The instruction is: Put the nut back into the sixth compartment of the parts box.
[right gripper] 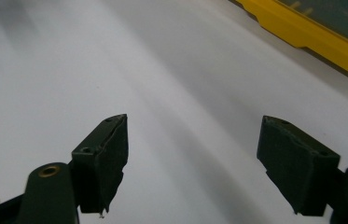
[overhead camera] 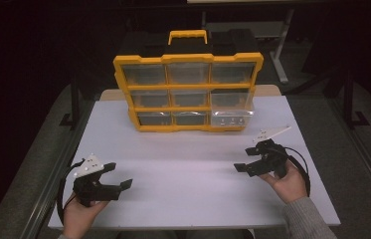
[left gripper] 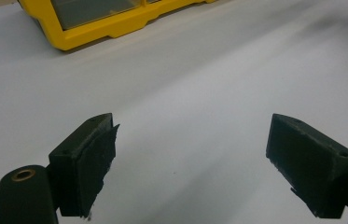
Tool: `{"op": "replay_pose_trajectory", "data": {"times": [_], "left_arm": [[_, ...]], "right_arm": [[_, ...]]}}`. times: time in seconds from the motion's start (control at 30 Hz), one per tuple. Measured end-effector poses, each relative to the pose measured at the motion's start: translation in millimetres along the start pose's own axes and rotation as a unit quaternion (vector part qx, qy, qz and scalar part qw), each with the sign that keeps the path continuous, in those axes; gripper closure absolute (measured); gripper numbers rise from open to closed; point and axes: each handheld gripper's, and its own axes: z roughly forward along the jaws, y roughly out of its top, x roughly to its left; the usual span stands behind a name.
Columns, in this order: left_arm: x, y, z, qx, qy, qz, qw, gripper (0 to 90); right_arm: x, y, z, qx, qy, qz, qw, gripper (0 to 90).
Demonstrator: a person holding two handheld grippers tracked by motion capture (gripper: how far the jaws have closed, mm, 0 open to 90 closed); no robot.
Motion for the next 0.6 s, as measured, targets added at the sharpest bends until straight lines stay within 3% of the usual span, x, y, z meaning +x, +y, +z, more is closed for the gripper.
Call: {"op": "replay_pose_trajectory", "data": {"times": [0.6], "left_arm": [[-0.9, -3.5, 4.3, 0.007, -0.01, 0.004, 0.9999, 15.4]], "right_arm": [[2.7, -27.1, -3.2, -0.017, -0.01, 0.024, 0.9995, 18.3]]}}
